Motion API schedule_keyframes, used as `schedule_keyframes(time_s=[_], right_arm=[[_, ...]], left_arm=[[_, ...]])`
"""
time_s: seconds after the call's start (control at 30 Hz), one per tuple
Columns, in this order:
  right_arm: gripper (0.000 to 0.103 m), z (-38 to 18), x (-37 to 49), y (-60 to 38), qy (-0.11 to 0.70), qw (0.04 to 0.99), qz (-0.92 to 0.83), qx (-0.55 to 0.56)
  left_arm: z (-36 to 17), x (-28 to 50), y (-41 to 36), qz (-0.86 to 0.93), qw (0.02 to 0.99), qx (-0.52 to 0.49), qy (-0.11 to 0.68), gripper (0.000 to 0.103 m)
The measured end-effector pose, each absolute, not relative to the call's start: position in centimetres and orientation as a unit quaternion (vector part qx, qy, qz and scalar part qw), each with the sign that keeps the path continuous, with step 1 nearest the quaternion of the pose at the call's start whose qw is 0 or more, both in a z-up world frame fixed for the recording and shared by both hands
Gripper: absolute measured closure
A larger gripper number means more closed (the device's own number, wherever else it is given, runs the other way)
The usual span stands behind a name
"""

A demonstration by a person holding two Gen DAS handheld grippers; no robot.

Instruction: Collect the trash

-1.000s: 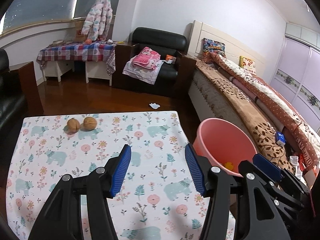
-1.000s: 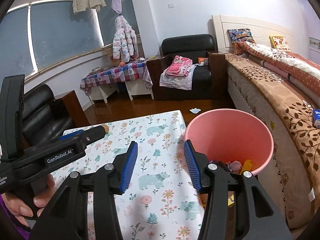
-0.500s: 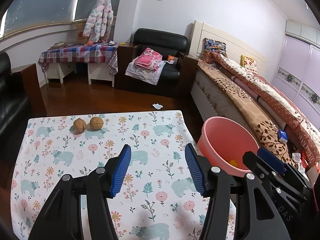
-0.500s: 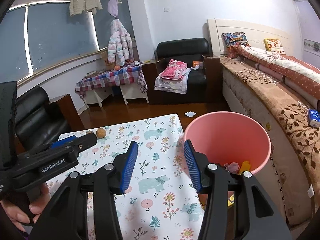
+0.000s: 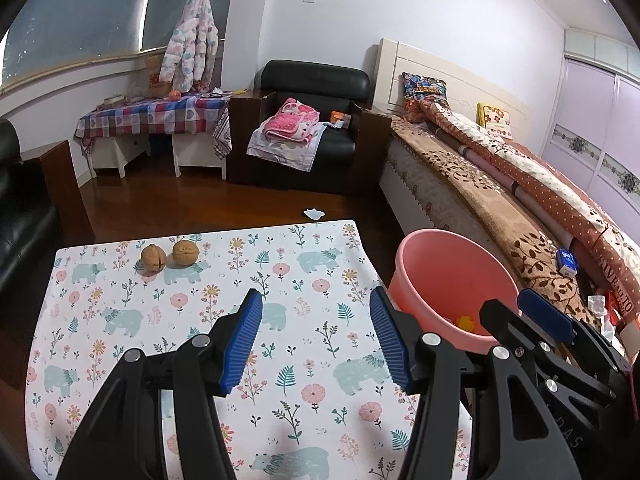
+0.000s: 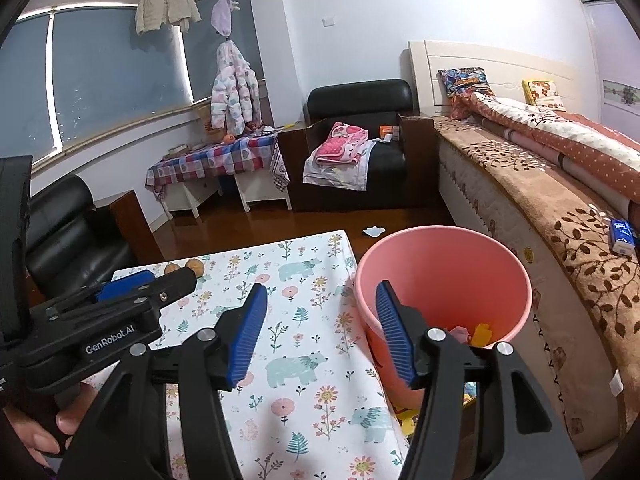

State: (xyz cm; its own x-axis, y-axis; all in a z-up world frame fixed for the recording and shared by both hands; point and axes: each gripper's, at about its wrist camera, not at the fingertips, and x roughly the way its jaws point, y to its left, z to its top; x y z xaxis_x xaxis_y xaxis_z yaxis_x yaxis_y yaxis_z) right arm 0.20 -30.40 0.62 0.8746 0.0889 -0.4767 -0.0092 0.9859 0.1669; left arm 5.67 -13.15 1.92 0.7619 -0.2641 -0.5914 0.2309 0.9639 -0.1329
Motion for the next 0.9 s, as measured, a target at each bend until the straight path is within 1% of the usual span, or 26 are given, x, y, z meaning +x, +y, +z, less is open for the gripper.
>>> schedule_keyframes(time_s=[0.9], right_arm=[[0.046,1.06,-0.3,-30.31,0.235,0.969,0.008,0.077]], left_arm=[[1.76,5.29,-13.33,-0.136,0.939,-0.023,0.314,0.048]])
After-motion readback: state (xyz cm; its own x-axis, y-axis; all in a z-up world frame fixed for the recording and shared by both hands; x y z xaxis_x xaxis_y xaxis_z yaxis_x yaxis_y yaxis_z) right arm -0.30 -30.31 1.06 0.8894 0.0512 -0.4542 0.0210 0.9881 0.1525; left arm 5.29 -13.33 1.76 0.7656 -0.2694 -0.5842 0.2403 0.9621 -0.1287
